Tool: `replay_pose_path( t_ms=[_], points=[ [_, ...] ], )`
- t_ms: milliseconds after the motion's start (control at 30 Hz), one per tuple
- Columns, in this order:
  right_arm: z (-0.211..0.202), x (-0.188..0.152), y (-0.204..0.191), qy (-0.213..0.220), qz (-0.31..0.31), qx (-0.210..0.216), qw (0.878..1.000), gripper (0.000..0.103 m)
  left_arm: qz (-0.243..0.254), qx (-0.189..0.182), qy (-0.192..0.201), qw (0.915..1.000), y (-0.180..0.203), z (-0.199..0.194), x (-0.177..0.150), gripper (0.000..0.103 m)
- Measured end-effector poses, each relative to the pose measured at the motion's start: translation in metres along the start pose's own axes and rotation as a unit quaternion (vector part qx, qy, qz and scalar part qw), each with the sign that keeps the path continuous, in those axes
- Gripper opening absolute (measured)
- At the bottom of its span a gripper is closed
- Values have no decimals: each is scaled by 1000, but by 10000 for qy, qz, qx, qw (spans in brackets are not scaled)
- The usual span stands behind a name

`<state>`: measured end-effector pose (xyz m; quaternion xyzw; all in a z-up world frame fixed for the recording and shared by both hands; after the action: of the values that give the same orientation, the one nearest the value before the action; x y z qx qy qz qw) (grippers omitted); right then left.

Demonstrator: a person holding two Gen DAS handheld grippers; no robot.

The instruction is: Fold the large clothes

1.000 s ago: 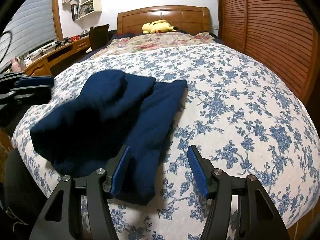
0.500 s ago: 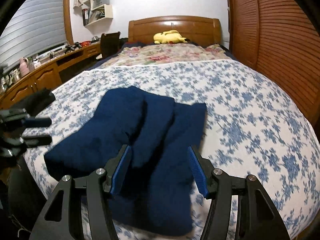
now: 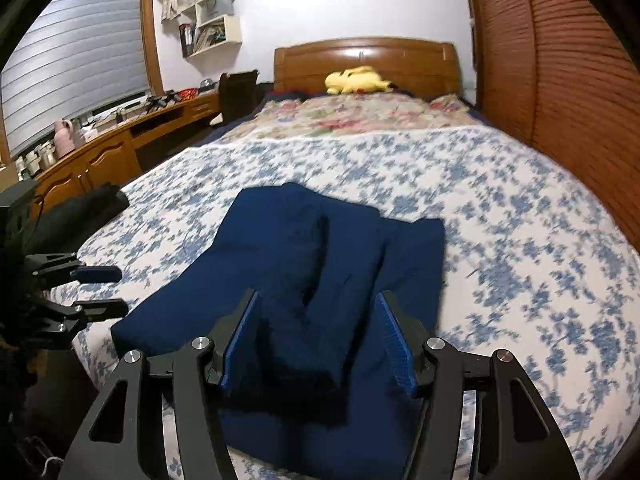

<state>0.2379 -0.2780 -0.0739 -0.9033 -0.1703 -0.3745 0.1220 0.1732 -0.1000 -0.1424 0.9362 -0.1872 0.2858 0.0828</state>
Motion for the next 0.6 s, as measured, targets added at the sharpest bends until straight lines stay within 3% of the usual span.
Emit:
replay_pose_path(
  t_ms=[233, 300, 400, 600],
  points=[
    [25, -2, -12, -428, -170, 337, 9984, 59, -57, 21, 15, 10000, -4, 1, -1, 54],
    [27, 0, -13, -447, -216, 343, 9982, 48, -53, 27, 18, 10000, -4, 1, -1, 54],
    [25, 3, -9, -428, -224, 374, 9981, 20, -63, 28, 23, 10000, -4, 1, -1, 54],
    [5, 6, -8, -33, -218, 507, 9985, 11, -52, 12, 52, 10000, -3, 0, 2, 54]
  ],
)
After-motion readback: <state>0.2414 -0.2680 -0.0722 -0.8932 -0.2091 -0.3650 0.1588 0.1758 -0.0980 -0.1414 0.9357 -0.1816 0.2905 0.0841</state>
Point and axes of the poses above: each gripper's, at about its wrist camera, not at the fingertips, and z roughly the way its jaws point, y to its right, x to its top, the point moved 7 cm from there along z, roughly the way its jaws point, and after that the axes turned 9 degrees about -y, right-handed, at the moved point
